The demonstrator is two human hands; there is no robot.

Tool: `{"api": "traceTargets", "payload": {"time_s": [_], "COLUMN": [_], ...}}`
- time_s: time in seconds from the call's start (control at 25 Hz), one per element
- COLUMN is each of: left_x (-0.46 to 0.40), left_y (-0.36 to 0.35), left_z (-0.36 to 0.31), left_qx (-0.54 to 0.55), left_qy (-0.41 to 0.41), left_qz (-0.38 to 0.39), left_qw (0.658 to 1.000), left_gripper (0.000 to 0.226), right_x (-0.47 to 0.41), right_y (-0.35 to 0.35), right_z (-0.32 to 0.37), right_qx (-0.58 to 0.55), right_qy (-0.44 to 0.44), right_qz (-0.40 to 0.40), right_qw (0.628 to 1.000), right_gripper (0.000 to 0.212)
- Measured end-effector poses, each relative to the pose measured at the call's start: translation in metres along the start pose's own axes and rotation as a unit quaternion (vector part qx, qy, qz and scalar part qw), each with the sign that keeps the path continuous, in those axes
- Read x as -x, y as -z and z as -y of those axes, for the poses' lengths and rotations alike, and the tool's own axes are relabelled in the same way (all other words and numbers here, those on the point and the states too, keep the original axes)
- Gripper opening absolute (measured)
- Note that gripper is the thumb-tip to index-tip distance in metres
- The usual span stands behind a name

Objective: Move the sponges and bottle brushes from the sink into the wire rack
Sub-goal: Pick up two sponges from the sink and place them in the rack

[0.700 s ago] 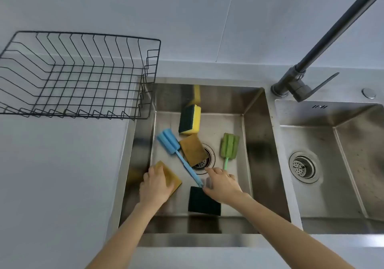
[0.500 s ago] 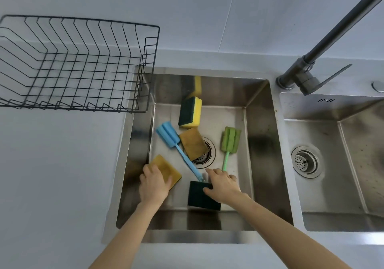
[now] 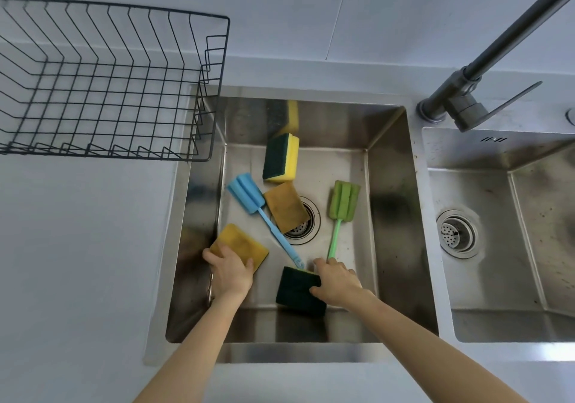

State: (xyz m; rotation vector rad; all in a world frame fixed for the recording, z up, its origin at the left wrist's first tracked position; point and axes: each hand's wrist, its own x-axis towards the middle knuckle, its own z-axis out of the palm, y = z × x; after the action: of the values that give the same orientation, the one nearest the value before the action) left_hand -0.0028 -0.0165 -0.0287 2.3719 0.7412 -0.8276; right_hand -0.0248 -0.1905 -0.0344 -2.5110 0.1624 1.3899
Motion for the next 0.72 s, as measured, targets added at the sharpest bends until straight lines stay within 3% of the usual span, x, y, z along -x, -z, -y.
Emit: {"api": "traceTargets", "payload": {"time_s": [0.24, 0.52, 0.72], "left_x": [0.0001, 0.0020, -0.0001], "left_y": [-0.0042, 0.0014, 0.0031], "left_z": [0.0002, -0.0023, 0.0010], "left_qx": [0.049, 0.139, 0.165], "left_qy": [0.005, 0.000, 0.018], "left_qz": [0.028, 0.020, 0.032], "left_qw": [0.998, 0.990, 0.986], "left_gripper": [0.078, 0.077, 0.090], "right_x": [-0.0019, -0.0016, -0.0053], "right_y": [-0.0004, 0.0002, 0.0064], "right_z": [-0.0029, 0.0052, 0.0016], "right_qx": [-0.016, -0.213, -0.214], "right_qy": [0.016, -0.008, 0.012], "right_qz": [0.036, 0.042, 0.139], "right_qw": [0.999, 0.976, 0.967], "right_gripper": [0.050, 0.022, 0.031]}}
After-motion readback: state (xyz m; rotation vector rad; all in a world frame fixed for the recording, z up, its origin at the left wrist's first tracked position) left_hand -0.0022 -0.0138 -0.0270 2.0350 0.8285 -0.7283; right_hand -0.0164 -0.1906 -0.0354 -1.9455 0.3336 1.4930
